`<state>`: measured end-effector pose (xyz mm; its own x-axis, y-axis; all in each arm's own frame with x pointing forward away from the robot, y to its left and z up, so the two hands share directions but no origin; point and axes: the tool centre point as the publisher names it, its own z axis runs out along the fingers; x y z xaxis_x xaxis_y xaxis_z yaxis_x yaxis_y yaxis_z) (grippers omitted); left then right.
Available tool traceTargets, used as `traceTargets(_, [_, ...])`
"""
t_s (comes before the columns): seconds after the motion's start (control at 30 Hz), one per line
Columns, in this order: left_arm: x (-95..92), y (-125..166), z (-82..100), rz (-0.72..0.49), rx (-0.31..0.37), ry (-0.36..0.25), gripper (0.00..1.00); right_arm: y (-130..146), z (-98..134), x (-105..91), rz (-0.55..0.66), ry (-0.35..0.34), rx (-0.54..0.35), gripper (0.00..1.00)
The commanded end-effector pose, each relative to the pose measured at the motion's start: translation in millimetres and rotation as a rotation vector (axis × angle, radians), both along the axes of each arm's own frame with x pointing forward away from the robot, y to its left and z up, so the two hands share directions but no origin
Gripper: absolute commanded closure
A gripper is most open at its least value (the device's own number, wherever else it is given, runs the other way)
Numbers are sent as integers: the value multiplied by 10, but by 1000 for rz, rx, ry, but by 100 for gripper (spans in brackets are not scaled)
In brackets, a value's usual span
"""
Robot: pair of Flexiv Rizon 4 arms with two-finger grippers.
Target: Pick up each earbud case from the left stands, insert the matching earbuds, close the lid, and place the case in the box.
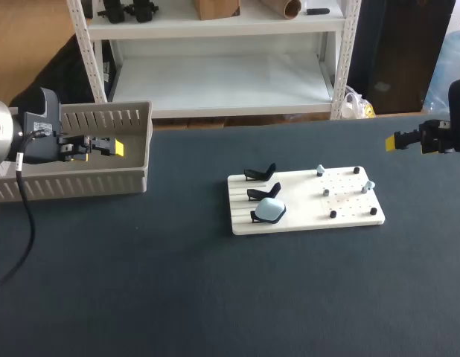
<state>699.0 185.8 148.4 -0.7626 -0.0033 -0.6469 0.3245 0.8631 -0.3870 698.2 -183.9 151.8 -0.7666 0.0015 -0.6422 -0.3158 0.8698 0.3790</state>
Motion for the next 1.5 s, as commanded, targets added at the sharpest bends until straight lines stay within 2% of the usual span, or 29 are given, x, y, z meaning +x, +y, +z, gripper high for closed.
traceTargets(0.03, [2,-6,8,1,4,3,0,-6,-7,6,4,0,3,0])
traceTargets(1.2, [2,-6,8,1,4,3,0,-6,-7,6,4,0,3,0])
traceTargets(1.33, [29,-61,78,-70,9,-37,0,-6,-7,6,4,0,3,0])
traceTargets(1.5, [117,-193,248,-222,46,-136,0,-6,-7,6,4,0,3,0])
